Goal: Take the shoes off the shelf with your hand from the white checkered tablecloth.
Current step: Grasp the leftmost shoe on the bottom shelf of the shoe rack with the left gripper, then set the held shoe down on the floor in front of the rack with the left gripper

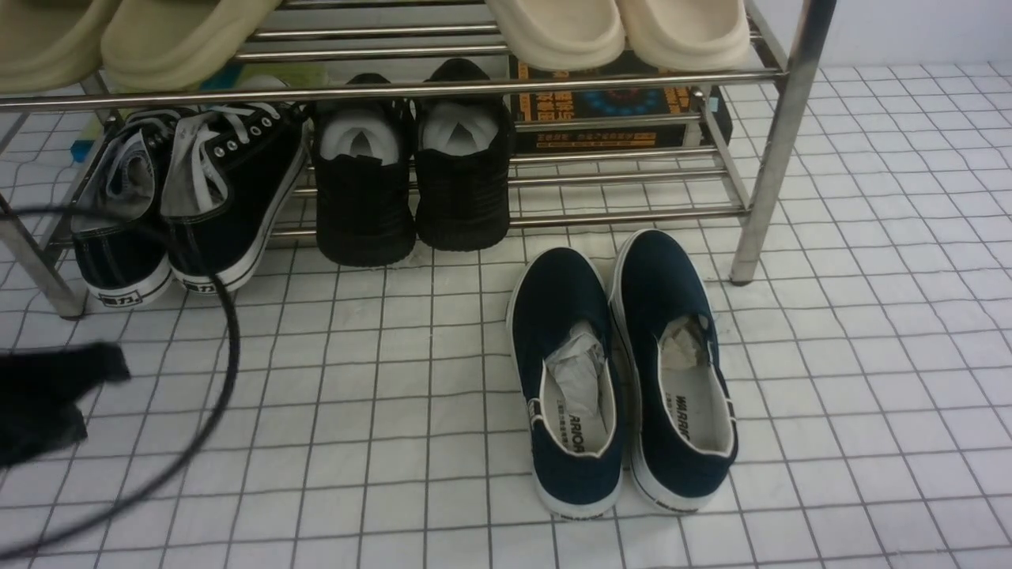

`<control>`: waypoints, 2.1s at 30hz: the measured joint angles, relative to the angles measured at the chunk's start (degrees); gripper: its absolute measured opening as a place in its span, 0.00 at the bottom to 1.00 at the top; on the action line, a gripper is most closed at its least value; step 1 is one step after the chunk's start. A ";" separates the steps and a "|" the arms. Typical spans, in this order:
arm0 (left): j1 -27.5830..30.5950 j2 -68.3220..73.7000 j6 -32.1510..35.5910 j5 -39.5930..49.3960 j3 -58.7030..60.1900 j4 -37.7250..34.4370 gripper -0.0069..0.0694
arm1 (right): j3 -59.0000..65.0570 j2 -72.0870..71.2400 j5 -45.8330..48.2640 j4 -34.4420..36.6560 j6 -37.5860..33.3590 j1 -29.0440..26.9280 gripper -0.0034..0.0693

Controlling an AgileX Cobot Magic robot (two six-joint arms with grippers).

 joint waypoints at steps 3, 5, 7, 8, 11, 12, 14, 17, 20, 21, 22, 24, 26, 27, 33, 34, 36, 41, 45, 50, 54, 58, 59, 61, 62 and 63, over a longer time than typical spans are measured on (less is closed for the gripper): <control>4.85 8.21 0.51 0.11 -9.15 0.77 0.10 | 0.00 0.00 0.00 0.00 0.00 0.00 0.30; 8.86 13.42 1.79 0.16 -14.54 -0.57 0.11 | 0.00 0.00 0.00 0.00 0.00 0.00 0.30; 11.90 17.38 3.52 0.16 -18.14 -4.05 0.11 | 0.00 0.00 0.00 0.00 0.00 0.00 0.31; 13.74 20.14 4.58 0.08 -20.27 -6.50 0.11 | 0.00 0.00 0.00 0.00 0.00 0.00 0.31; 15.95 24.96 6.13 -0.08 -23.14 -13.03 0.11 | 0.00 0.00 0.00 0.00 0.00 0.00 0.31; 16.43 27.40 6.52 -0.97 -24.03 -15.79 0.11 | 0.00 0.00 0.00 0.00 0.00 0.00 0.32; 16.49 29.84 7.77 -3.11 -24.38 -19.40 0.12 | 0.00 0.00 0.00 0.00 0.00 0.00 0.32; 16.49 31.51 9.57 -6.13 -24.42 -22.53 0.15 | 0.00 0.00 0.00 0.00 0.00 0.00 0.32; 16.49 32.35 12.56 -8.85 -24.42 -25.71 0.20 | 0.00 0.00 0.00 0.00 0.00 0.00 0.33; 16.49 32.35 12.71 -9.01 -24.42 -25.96 0.21 | 0.00 0.00 0.00 0.00 0.00 0.00 0.33; 16.49 32.40 13.91 -10.67 -24.42 -27.32 0.26 | 0.00 0.00 0.00 0.00 0.00 0.00 0.33; 16.49 32.47 14.58 -11.67 -24.42 -28.13 0.29 | 0.00 0.00 0.00 0.00 0.00 0.00 0.33; 16.49 32.86 15.27 -13.81 -24.42 -28.56 0.38 | 0.00 0.00 0.00 0.00 0.00 0.00 0.33; 16.49 33.03 15.25 -13.95 -24.42 -28.56 0.39 | 0.00 0.00 0.00 0.00 0.00 0.00 0.33; 16.49 36.62 15.67 -18.54 -24.42 -27.72 0.54 | 0.00 0.00 0.00 0.00 0.00 0.00 0.33; 16.49 37.09 15.67 -19.12 -24.42 -27.72 0.54 | 0.00 0.00 0.00 0.00 0.00 0.00 0.33; 16.49 37.99 15.67 -20.13 -24.42 -27.77 0.54 | 0.00 0.00 0.00 0.00 0.00 0.00 0.33; 16.49 39.34 15.67 -21.89 -24.42 -27.82 0.52 | 0.00 0.00 0.00 0.00 0.00 0.00 0.33; 16.49 40.58 15.67 -22.26 -24.50 -28.12 0.46 | 0.00 0.00 0.00 0.00 0.00 0.00 0.33; 16.49 42.48 15.67 -21.94 -25.01 -28.68 0.29 | 0.00 0.00 0.00 0.00 0.00 0.00 0.33; 16.49 42.48 16.95 -20.97 -25.02 -28.64 0.15 | 0.00 0.00 0.00 0.00 0.00 0.00 0.33; 16.76 41.61 18.74 -18.94 -25.02 -27.54 0.14 | 0.00 0.00 0.00 0.00 0.00 0.00 0.33; 17.04 40.68 18.99 -17.24 -25.02 -26.59 0.14 | 0.00 0.00 0.00 0.00 0.00 0.00 0.33; 17.95 38.69 19.09 -13.25 -25.02 -25.18 0.14 | 0.00 0.00 0.00 0.00 0.00 0.00 0.33; 18.49 37.50 19.13 -11.10 -24.96 -24.59 0.14 | 0.00 0.00 0.00 0.00 0.00 0.00 0.33; 19.30 36.15 19.26 -8.78 -24.96 -23.87 0.14 | 0.00 0.00 0.00 0.00 0.00 0.00 0.33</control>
